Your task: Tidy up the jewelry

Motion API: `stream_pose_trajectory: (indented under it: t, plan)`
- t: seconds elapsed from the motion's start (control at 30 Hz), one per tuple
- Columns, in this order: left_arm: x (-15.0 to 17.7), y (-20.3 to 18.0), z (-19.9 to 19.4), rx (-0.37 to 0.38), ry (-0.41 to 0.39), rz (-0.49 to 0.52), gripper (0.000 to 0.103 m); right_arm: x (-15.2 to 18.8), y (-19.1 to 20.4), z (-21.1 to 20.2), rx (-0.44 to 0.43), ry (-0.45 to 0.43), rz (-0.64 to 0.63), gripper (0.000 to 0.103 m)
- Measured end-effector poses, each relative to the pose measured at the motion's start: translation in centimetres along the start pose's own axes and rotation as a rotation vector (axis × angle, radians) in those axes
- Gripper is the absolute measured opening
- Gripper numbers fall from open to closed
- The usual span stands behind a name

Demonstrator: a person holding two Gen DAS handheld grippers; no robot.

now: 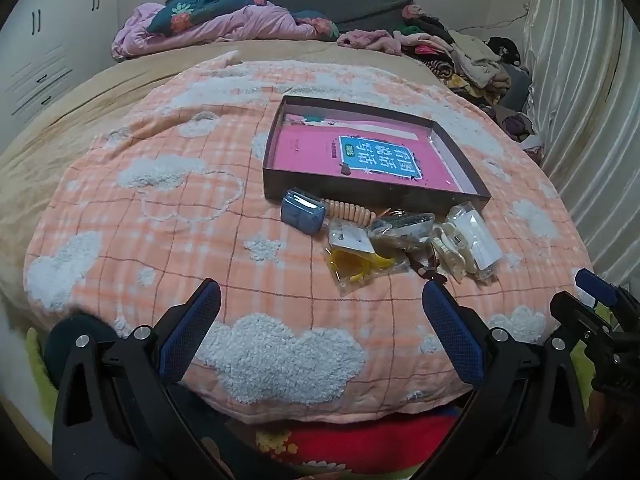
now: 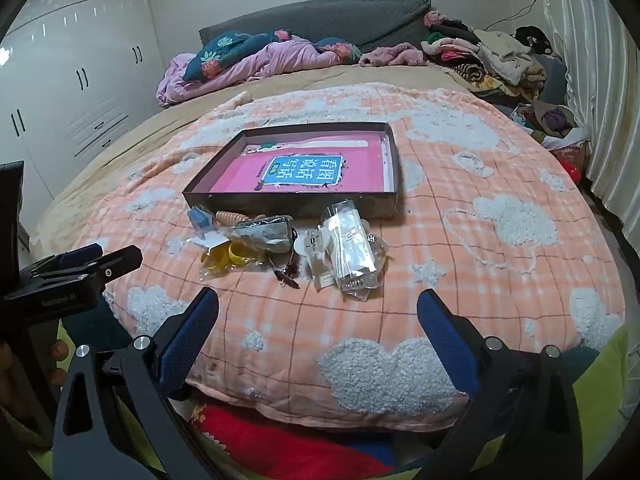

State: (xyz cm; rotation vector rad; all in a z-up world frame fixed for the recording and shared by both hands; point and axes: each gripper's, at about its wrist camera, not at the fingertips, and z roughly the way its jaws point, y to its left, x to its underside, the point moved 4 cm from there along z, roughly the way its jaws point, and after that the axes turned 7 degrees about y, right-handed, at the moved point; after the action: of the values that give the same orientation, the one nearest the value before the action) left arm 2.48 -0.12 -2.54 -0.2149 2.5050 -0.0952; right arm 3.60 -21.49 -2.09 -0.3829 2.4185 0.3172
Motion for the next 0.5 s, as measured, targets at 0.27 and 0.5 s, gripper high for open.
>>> stream_pose_trajectory:
  t: [0.27, 0.5]
  plan:
    - [-0.25, 0.19, -0.22, 0.002, -0.006, -0.004, 0.095, -0.32, 0.01, -0.46, -0.009, -0.006, -0.002, 0.099]
    - [-0.23, 0.13, -0.42, 0.005, -0.007, -0.002, 0.095, -0.30, 0.33, -0.45, -0.005, -0.016, -0.013, 0.099]
